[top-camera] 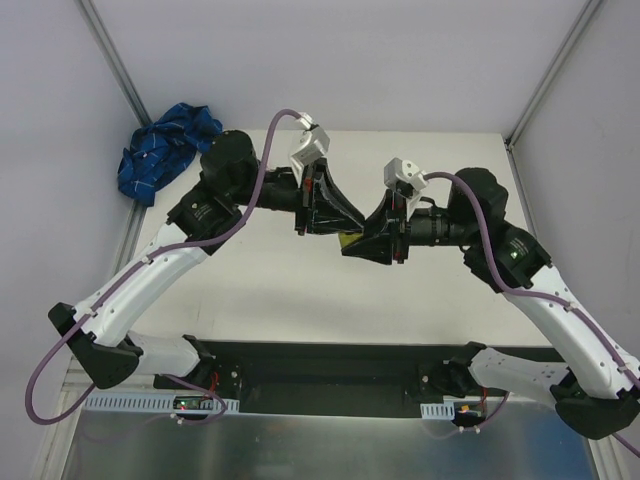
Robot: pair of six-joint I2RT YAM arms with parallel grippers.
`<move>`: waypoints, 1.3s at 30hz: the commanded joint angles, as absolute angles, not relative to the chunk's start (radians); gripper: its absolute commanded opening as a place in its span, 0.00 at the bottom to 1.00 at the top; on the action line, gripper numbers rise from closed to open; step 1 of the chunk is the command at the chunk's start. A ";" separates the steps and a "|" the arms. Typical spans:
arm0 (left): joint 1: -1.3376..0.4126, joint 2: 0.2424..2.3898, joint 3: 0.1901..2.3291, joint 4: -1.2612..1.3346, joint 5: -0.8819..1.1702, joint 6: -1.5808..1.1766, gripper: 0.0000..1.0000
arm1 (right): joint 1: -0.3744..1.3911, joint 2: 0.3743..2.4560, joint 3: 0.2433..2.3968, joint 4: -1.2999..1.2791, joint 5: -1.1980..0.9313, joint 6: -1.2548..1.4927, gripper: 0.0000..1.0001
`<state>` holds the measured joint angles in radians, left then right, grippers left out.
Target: Paint the nails
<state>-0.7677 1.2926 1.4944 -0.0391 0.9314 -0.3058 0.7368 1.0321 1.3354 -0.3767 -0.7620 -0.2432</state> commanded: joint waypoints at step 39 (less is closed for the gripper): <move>-0.841 1.180 1.503 -0.176 0.651 -0.357 0.66 | 0.782 1.022 1.433 -0.485 -0.638 -0.290 0.00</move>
